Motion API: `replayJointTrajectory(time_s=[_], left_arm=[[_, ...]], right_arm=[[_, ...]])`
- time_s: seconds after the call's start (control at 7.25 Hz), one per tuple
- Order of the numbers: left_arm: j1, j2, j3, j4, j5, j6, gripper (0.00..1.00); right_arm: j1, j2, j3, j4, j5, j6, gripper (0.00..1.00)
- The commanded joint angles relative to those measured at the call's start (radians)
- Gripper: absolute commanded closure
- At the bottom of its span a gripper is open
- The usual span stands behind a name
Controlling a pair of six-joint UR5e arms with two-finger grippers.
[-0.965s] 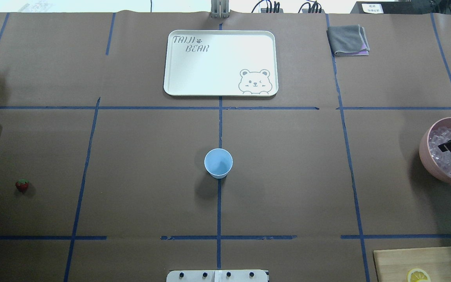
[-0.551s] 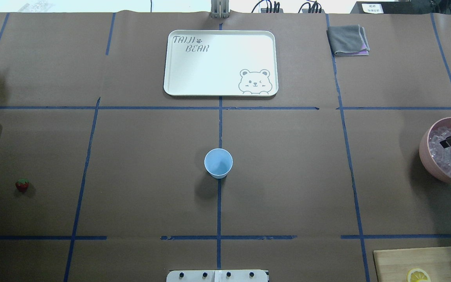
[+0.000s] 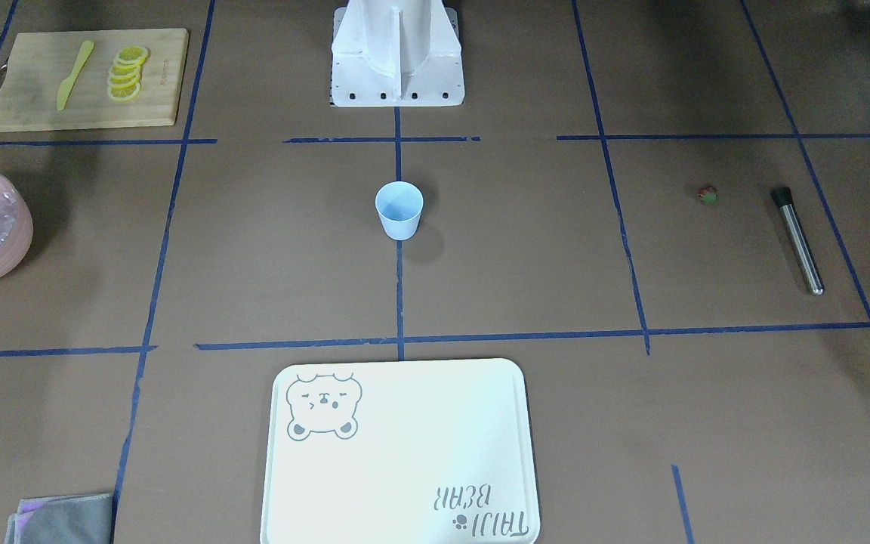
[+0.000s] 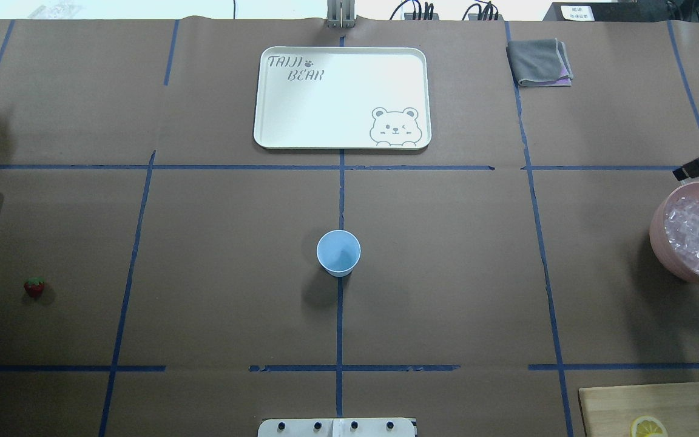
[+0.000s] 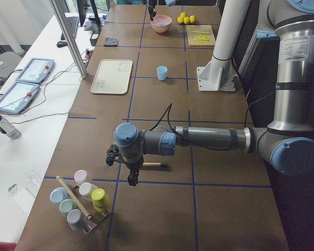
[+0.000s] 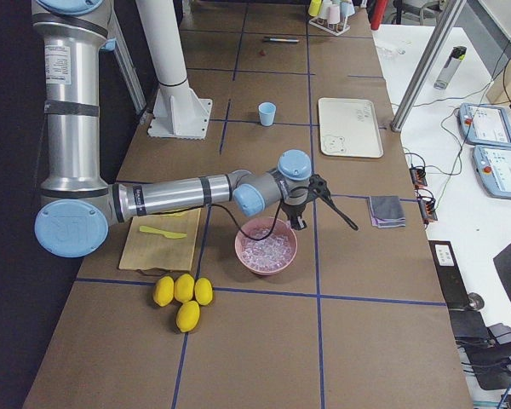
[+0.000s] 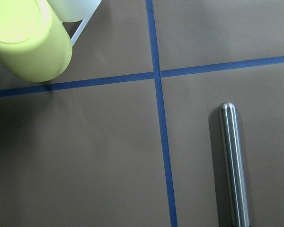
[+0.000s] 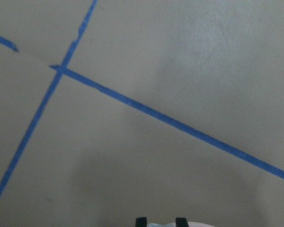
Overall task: Mash ice and strawberries in cup
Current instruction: 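Lower the right gripper into the pink bowl and grasp an ice cube, then carry the ice cube with the right gripper over the light-blue cup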
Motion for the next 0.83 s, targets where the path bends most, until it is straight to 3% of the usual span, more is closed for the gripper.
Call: replayJointTrajectory(time_s=[0.0, 0.14, 0.41, 0.69], left_arm=[[0.0, 0.0, 0.0, 0.0, 0.0, 0.0, 0.0], [0.0, 0.0, -0.002, 0.0, 0.0, -0.002, 0.0], [0.0, 0.0, -0.002, 0.0, 0.0, -0.002, 0.0], [0.0, 0.0, -0.002, 0.0, 0.0, -0.003, 0.0]], right_arm=[[-0.033, 0.123, 0.053, -0.075, -0.002, 0.164, 1.0], [-0.101, 0.195, 0.052, -0.098, -0.005, 0.285, 1.0], [-0.246, 0.411, 0.048, -0.278, -0.1, 0.499, 1.0], [-0.349, 0.516, 0.041, -0.336, -0.149, 0.644, 1.0]])
